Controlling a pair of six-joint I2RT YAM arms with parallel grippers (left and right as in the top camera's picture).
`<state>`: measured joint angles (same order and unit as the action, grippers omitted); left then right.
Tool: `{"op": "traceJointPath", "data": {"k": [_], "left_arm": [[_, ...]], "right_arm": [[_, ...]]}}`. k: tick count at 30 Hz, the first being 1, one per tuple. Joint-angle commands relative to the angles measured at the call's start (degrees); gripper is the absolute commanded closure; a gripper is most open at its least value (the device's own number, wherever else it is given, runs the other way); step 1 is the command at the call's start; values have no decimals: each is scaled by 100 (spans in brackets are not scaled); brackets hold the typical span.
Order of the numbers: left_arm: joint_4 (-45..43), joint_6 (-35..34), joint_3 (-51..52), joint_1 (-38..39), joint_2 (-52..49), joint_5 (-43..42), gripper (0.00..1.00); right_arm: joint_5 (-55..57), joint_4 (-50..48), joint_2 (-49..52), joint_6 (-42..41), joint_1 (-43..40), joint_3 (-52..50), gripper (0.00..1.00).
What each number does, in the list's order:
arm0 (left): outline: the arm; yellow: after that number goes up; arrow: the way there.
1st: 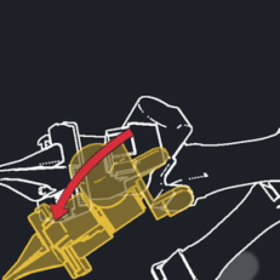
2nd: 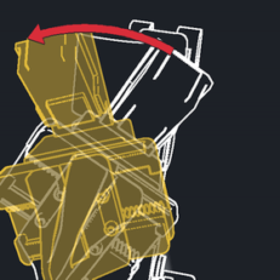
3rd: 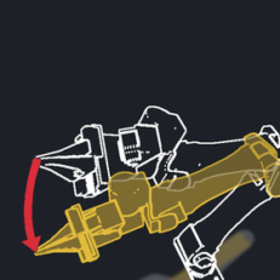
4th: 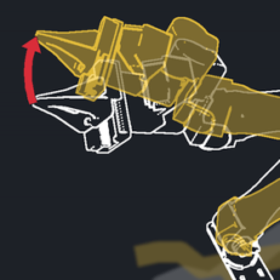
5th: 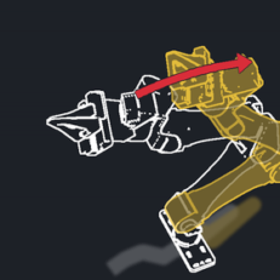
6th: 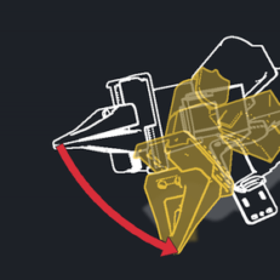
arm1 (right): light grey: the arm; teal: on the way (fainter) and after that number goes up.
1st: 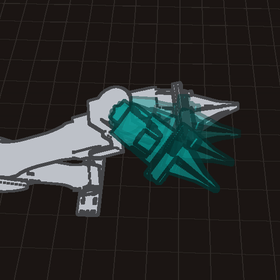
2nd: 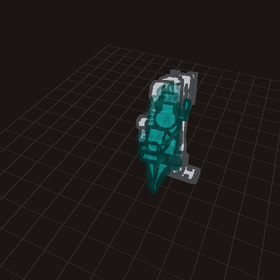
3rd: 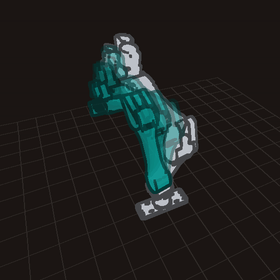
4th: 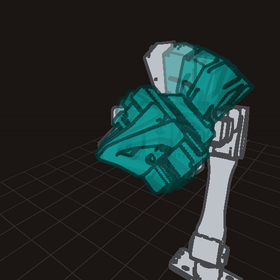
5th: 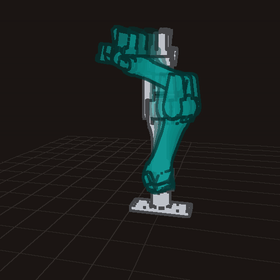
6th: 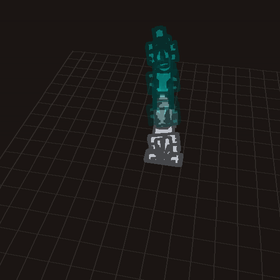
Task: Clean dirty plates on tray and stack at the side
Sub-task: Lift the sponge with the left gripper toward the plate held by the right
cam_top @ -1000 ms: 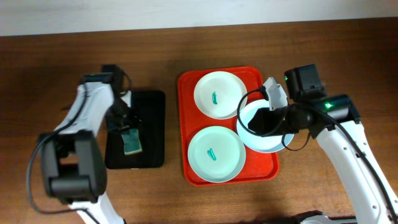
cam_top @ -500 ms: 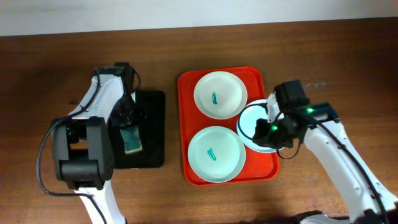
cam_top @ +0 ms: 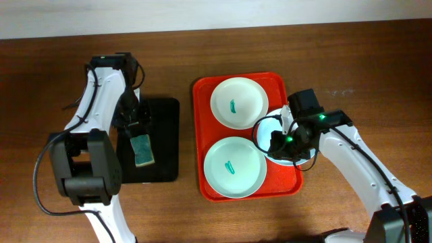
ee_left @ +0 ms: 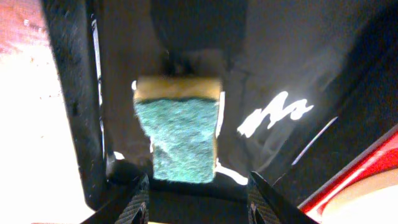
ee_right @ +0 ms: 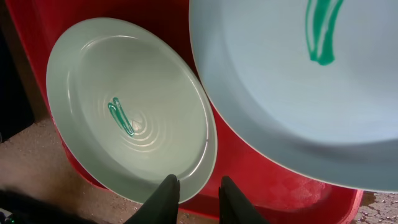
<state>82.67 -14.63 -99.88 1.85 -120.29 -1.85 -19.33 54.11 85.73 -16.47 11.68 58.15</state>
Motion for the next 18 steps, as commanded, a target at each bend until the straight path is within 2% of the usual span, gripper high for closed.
{"op": "traceJointPath", "data": {"k": [1,7,8,10,11,14,18], "left_arm": [[-116,-122,490,-129,-2,76,54],[-1646,-133,1982,-50,-2,-28,69],[-1838,-133,2140,-39,-2,-24,75],[-2210,-138,2365,-42,-2,-22,97],[-2273,-138,2369,-39,-2,-33,100],[-2284,-74,2205,-42,-2,-28,100],[-2031,216,1711,-42,0,-28,100]], "right_arm": [[-31,-17,15,35,35,-24,76],[61,-15,15,35,35,-24,75],[59,-15,15,35,35,-24,75],[59,24,15,31,35,-24,75],[79,81,15,2,35,-26,75],[295,238,15,-192,37,-118,76],[308,-28,26,-269,48,-599,76]]}}
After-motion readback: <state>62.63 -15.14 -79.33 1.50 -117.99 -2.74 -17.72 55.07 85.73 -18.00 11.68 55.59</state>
